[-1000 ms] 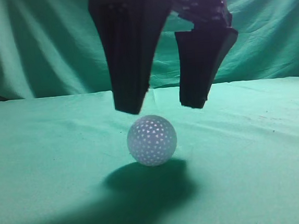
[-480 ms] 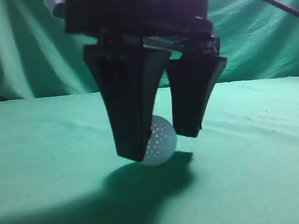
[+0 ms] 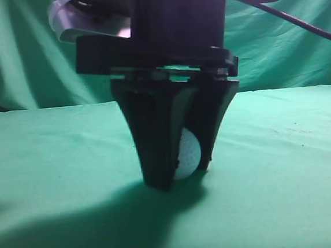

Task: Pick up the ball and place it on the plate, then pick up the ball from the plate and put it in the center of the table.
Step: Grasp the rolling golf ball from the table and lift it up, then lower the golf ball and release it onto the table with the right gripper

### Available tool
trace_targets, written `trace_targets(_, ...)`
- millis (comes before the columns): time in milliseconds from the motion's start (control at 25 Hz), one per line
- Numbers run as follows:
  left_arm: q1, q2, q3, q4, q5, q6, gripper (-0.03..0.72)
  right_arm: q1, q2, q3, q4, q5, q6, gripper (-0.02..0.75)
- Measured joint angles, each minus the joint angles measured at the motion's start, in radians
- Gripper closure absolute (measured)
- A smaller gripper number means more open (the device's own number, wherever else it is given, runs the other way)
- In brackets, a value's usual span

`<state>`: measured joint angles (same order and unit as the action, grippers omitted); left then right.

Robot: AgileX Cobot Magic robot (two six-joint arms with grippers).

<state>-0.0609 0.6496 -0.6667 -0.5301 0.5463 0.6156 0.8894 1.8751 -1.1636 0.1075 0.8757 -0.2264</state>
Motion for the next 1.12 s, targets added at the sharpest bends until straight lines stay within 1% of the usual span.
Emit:
trace_targets(40, 0.000, 0.000, 0.000, 0.000, 0.000, 0.000, 0.688, 0.000, 0.002, 0.000, 0.000, 0.000, 0.000, 0.388)
trace_targets(80, 0.000, 0.000, 0.000, 0.000, 0.002, 0.000, 0.688, 0.000, 0.002, -0.002, -0.001, 0.002, 0.002, 0.421)
trace_targets(280, -0.003, 0.000, 0.000, 0.002, 0.002, 0.000, 0.688, 0.000, 0.010, -0.072, -0.006, 0.072, 0.004, 0.414)
trace_targets(400, -0.003, 0.000, 0.000, 0.002, 0.004, 0.000, 0.688, 0.000, 0.010, -0.182, -0.051, 0.121, 0.039, 0.414)
trace_targets(560, -0.003, 0.000, 0.004, 0.004, 0.004, 0.000, 0.688, -0.002, 0.010, -0.371, -0.168, 0.161, 0.120, 0.414)
trace_targets(640, -0.018, 0.000, 0.030, 0.004, -0.013, 0.000, 0.688, -0.013, 0.019, -0.472, -0.194, 0.174, 0.148, 0.414)
trace_targets(760, -0.056, -0.004, 0.102, 0.004, -0.066, 0.000, 0.688, -0.062, 0.051, -0.593, -0.179, 0.186, 0.171, 0.414)
trace_targets(880, -0.079, -0.004, 0.159, -0.020, -0.114, 0.000, 0.688, -0.116, 0.099, -0.667, -0.170, 0.200, 0.173, 0.414)
trace_targets(960, -0.083, -0.004, 0.167, -0.039, -0.137, 0.000, 0.688, -0.134, 0.142, -0.685, -0.170, 0.196, 0.173, 0.414)
trace_targets(1120, -0.084, -0.004, 0.167, -0.041, -0.164, 0.000, 0.688, -0.138, 0.233, -0.690, -0.160, 0.167, 0.171, 0.414)
